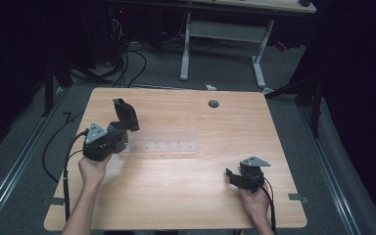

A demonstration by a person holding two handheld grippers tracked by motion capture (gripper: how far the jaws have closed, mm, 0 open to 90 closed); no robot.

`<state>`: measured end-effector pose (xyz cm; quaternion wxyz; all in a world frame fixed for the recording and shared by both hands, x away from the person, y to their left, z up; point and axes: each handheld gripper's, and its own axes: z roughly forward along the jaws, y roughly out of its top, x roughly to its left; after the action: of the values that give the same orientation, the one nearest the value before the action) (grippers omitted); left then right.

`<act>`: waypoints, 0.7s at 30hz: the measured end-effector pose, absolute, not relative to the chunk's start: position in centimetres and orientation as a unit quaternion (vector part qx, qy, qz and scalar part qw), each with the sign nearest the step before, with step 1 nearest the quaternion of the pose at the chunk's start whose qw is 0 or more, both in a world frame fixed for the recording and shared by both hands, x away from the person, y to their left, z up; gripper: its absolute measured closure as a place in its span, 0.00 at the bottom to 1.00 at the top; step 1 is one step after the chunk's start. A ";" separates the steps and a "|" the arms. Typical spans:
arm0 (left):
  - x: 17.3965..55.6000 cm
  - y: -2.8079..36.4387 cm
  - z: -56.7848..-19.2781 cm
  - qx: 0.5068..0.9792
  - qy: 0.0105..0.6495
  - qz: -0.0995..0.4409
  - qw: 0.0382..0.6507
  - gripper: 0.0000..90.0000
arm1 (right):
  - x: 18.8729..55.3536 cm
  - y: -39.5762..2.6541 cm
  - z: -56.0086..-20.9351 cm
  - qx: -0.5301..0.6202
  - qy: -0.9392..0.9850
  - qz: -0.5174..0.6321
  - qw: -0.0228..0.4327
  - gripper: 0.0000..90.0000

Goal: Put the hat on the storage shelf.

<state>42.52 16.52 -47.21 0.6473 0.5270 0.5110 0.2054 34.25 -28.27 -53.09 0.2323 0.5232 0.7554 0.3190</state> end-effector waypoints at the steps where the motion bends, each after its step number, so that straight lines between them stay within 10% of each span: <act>1: 42.5 16.5 -47.2 0.527 0.511 0.205 0.647 0.93 | 34.2 -28.3 -53.1 0.523 0.755 0.319 0.232 0.40; 21: 42.0 17.3 -48.0 0.526 0.546 0.187 0.625 0.81 | 34.2 -28.3 -53.1 0.523 0.756 0.319 0.232 0.40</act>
<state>41.97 17.33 -47.99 0.6246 0.5263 0.5457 0.1875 34.24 -28.26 -53.09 0.2318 0.5228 0.7557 0.3192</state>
